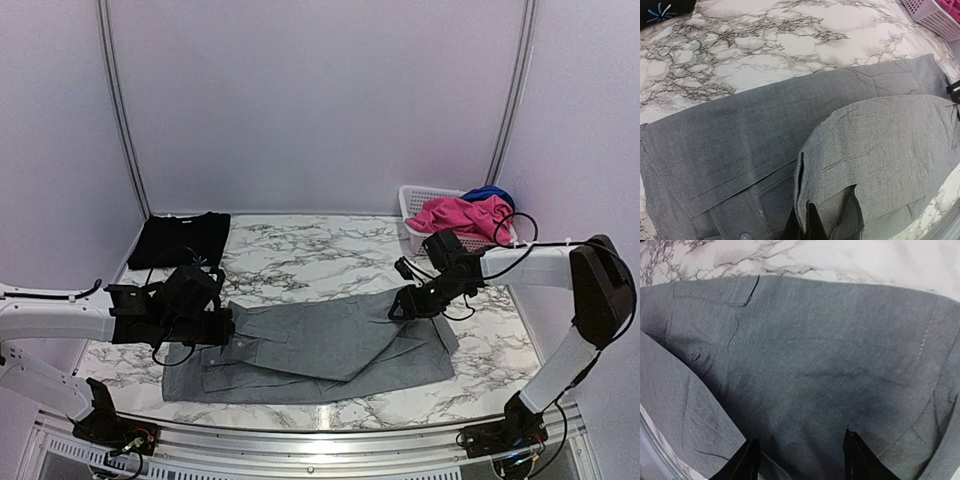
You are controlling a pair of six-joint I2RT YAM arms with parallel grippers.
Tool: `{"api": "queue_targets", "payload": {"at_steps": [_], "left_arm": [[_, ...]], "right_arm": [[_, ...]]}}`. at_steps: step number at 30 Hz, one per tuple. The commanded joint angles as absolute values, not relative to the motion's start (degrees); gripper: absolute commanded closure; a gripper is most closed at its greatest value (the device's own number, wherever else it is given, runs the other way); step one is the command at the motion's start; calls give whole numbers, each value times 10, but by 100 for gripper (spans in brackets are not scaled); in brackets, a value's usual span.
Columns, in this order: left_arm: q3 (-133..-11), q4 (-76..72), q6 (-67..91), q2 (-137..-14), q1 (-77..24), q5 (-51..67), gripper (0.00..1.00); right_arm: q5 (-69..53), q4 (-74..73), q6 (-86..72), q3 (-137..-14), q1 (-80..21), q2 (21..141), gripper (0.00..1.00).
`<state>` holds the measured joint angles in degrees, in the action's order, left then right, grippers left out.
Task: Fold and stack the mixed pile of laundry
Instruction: Fold the 1/3-folded shirt at the center of the board, then rotate the rectangle-folded shirt at the center of the board.
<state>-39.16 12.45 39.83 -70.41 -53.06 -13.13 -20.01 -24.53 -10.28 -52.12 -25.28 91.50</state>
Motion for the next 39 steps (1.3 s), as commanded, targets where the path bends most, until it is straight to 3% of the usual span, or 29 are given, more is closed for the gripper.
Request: {"api": "queue_targets", "payload": {"at_steps": [1,3,4,8,12,16,22,30,35,39], "left_arm": [[-376,165,413,-716,-520,-173,100],[-376,174,418,-731,-514,-180,100],[-378,178,417,-740,-512,-182,95],[-411,210,404,-765,-507,-186,55],[-443,229,382,-719,-507,-211,41],[-479,229,328,-692,-506,-186,40],[-516,208,299,-781,-511,-64,53],[-485,191,359,-840,-502,-90,55],[-433,192,407,-753,-484,-115,49],[-392,200,421,-657,-465,-136,40]], "right_arm": [[-178,-269,-87,-567,-227,892,47],[-187,-280,-80,-582,-228,875,45],[-200,-283,-75,-588,-228,867,44],[-251,-298,-72,-602,-236,840,44],[-274,-297,-93,-602,-285,823,48],[-264,-278,-125,-592,-340,851,55],[-215,-266,-142,-554,-352,894,59],[-170,-247,-123,-533,-352,978,59],[-133,-262,-73,-647,-352,1092,59],[-74,-312,-5,-849,-350,1220,57]]}}
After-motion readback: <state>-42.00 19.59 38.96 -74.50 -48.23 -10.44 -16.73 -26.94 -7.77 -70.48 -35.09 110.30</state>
